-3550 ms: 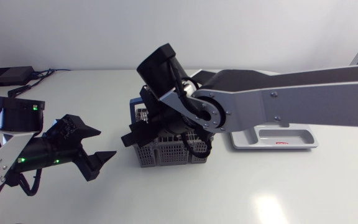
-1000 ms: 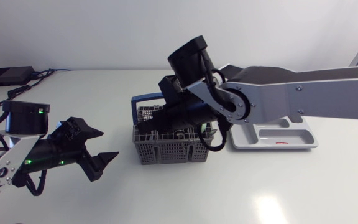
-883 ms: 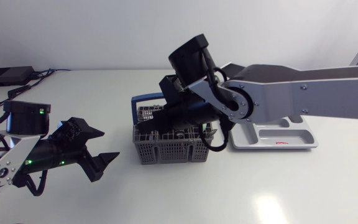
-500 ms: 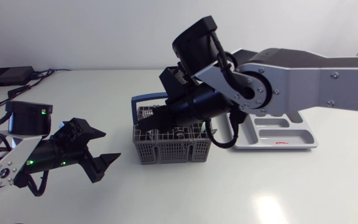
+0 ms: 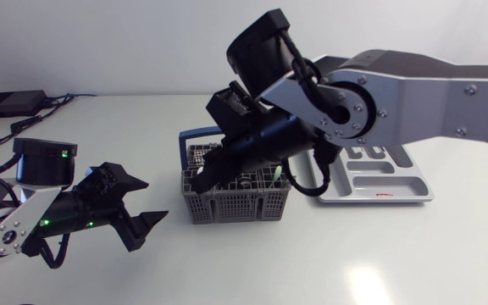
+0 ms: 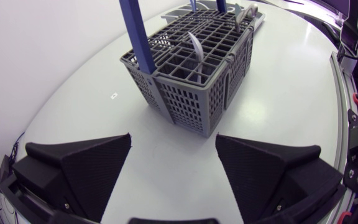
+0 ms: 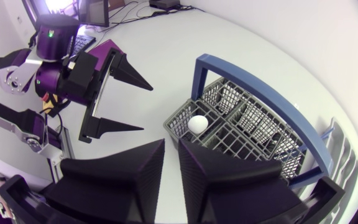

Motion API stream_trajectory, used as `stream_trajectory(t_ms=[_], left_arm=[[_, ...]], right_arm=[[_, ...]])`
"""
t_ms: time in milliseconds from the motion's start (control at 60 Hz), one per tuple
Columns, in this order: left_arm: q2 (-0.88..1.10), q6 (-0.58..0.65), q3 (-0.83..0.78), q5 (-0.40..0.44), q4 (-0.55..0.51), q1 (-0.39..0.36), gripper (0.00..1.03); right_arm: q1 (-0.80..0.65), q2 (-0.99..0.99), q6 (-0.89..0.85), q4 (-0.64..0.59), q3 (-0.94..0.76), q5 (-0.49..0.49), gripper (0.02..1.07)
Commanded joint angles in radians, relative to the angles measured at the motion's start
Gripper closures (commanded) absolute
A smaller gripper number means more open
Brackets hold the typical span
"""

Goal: Unload the cutlery basket into the drawer organizer.

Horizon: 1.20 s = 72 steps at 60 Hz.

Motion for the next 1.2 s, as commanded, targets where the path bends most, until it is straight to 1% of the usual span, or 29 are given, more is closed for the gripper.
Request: stream_trajectory(t_ms=[0, 50, 133, 250, 383, 450, 483, 533, 583, 667, 717, 767, 800, 950, 1183], left_arm=[[0.015, -0.020, -0.009, -0.001, 0.007, -0.009, 0.08], [0.013, -0.023, 0.008, -0.001, 0.005, -0.009, 0.08], [0.015, -0.072, 0.054, -0.001, 0.002, -0.012, 0.08], [0.016, -0.129, 0.130, 0.001, -0.029, -0.054, 0.08], [0.101, -0.216, 0.235, 0.001, -0.038, -0.107, 0.09], [0.158, -0.248, 0.281, 0.001, -0.038, -0.118, 0.12], [0.185, -0.268, 0.307, 0.001, -0.039, -0.123, 0.13], [0.224, -0.285, 0.344, 0.002, -0.058, -0.129, 0.18], [0.244, -0.303, 0.367, 0.002, -0.067, -0.138, 0.20], [0.276, -0.333, 0.396, 0.001, -0.075, -0.149, 0.22], [0.302, -0.343, 0.417, 0.001, -0.092, -0.155, 0.27], [0.325, -0.346, 0.434, 0.002, -0.113, -0.159, 0.28], [0.337, -0.348, 0.442, 0.002, -0.122, -0.164, 0.33], [0.359, -0.349, 0.463, 0.004, -0.158, -0.185, 0.43], [0.334, -0.376, 0.446, 0.004, -0.161, -0.199, 0.43]], right_arm=[[0.029, -0.002, -0.075, -0.016, 0.014, 0.018, 0.70], [0.046, -0.011, -0.121, -0.010, -0.009, 0.065, 0.69], [0.046, -0.027, -0.155, 0.007, -0.055, 0.079, 0.69], [0.029, -0.068, -0.166, 0.029, -0.111, 0.093, 0.69], [-0.017, -0.140, -0.166, 0.032, -0.161, 0.093, 0.66], [-0.049, -0.181, -0.163, 0.033, -0.187, 0.091, 0.66], [-0.063, -0.201, -0.161, 0.033, -0.201, 0.091, 0.63], [-0.084, -0.227, -0.160, 0.033, -0.224, 0.088, 0.61], [-0.103, -0.257, -0.158, 0.033, -0.246, 0.085, 0.59], [-0.130, -0.306, -0.155, 0.033, -0.278, 0.076, 0.59], [-0.155, -0.329, -0.155, 0.033, -0.293, 0.061, 0.59], [-0.172, -0.347, -0.157, 0.033, -0.304, 0.056, 0.59], [-0.181, -0.359, -0.157, 0.033, -0.310, 0.056, 0.57], [-0.216, -0.392, -0.158, 0.033, -0.331, 0.039, 0.57], [-0.232, -0.422, -0.158, 0.032, -0.356, 0.033, 0.57]])
